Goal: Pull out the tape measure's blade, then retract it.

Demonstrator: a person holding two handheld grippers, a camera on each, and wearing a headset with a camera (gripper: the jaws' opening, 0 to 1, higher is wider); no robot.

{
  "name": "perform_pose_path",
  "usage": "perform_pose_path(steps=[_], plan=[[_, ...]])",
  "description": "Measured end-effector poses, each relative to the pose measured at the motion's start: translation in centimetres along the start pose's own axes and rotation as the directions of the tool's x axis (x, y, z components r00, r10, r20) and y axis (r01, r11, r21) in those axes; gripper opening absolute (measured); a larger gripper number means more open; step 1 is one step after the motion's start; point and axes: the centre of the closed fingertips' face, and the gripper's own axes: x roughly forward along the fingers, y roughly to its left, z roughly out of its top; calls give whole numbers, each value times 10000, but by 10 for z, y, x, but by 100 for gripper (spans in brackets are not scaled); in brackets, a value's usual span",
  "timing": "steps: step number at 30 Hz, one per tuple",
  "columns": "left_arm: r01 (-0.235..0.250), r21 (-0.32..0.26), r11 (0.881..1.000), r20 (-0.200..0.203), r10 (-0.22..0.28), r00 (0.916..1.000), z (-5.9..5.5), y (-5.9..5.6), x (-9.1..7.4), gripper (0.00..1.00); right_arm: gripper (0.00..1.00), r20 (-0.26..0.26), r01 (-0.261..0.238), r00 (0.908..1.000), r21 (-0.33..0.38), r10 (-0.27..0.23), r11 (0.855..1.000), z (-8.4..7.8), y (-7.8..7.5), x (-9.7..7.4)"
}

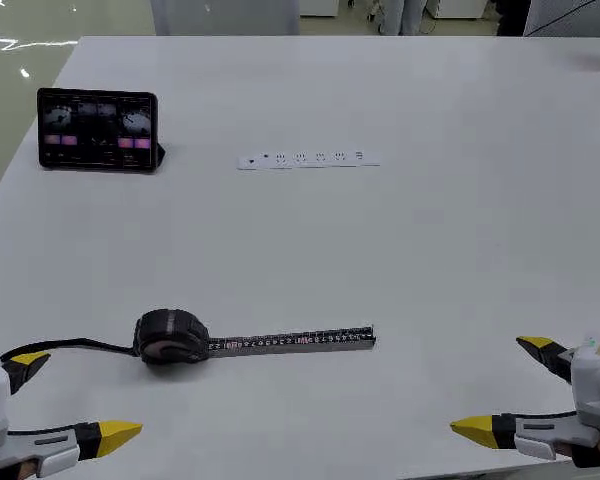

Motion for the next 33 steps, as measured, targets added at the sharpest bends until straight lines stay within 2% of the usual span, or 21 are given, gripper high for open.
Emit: perform_pose_path(steps=[8,20,23,27,33], plan=[[-9,22,10000,167,8,9999,10,2,1,99,99,16,-47,10000,-89,47,9999,5,-1,0],[-112,-160,9998,62,113,9999,9,5,3,99,99,-304,-202,9993,-121,198,9997,-2,2,2],[-157,-267,9995,-9,157,9999,14,3,7,99,99,-411,-354,9986,-304,341,9989,5,2,4],[-7,-435,9991,215,17,9998,25,-4,12,99,99,-503,-451,9979,-711,416,9965,16,-1,9],[-31,-336,9994,79,34,10000,34,-8,21,99,99,-678,-752,9954,-1218,673,9897,33,-4,18]])
